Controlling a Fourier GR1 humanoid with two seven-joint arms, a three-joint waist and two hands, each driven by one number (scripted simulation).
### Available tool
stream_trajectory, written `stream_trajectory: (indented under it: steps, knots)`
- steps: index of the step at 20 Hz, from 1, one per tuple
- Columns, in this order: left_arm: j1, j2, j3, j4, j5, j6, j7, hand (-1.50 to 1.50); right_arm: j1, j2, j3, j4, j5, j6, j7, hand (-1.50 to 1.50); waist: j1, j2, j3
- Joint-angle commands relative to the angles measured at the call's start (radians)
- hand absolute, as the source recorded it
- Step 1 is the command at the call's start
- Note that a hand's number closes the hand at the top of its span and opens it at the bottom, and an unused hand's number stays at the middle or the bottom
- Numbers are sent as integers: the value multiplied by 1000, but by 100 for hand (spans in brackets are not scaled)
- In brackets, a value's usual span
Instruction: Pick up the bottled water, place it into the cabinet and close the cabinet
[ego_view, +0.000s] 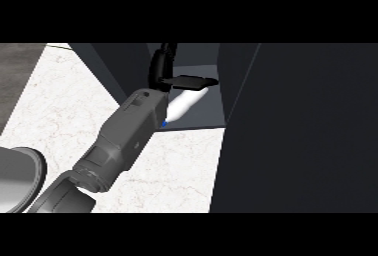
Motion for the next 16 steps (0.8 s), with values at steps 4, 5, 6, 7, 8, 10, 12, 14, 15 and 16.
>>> stream_trajectory:
  steps: [4,5,6,7,8,10,12,14,15,16]
  knots:
    - [139,-1,-52,-155,63,-107,16,-150,10,12,1,-37,28,-1,16,-150,39,-14,0]
    - [124,-1,-101,-230,112,-31,60,-150,76,-1,32,-53,42,0,5,-150,20,-16,1]
    - [111,-1,-90,-283,95,-30,127,-150,-6,2,-55,-34,-11,4,45,-150,56,-20,1]
    - [165,-1,-131,-347,117,-10,113,-150,46,-20,-72,-72,-46,24,25,-150,49,-22,1]
    - [238,-1,-125,-353,81,-60,90,-150,3,-1,-24,-71,19,4,77,-150,68,-22,0]
    - [298,-1,-159,-434,82,-23,101,-150,27,3,14,-86,45,4,70,-150,62,-21,0]
    - [366,-1,-183,-558,68,9,146,150,-10,5,-21,-81,27,-4,103,-150,76,-24,1]
    - [398,29,-205,-673,67,57,219,150,27,-26,-34,-117,29,7,94,-150,76,-26,1]
    - [446,38,-205,-646,61,23,164,150,57,-44,48,-168,122,0,114,-150,66,-26,0]
    - [511,56,-240,-760,57,51,204,150,26,-34,37,-92,113,-3,88,-150,89,-32,0]
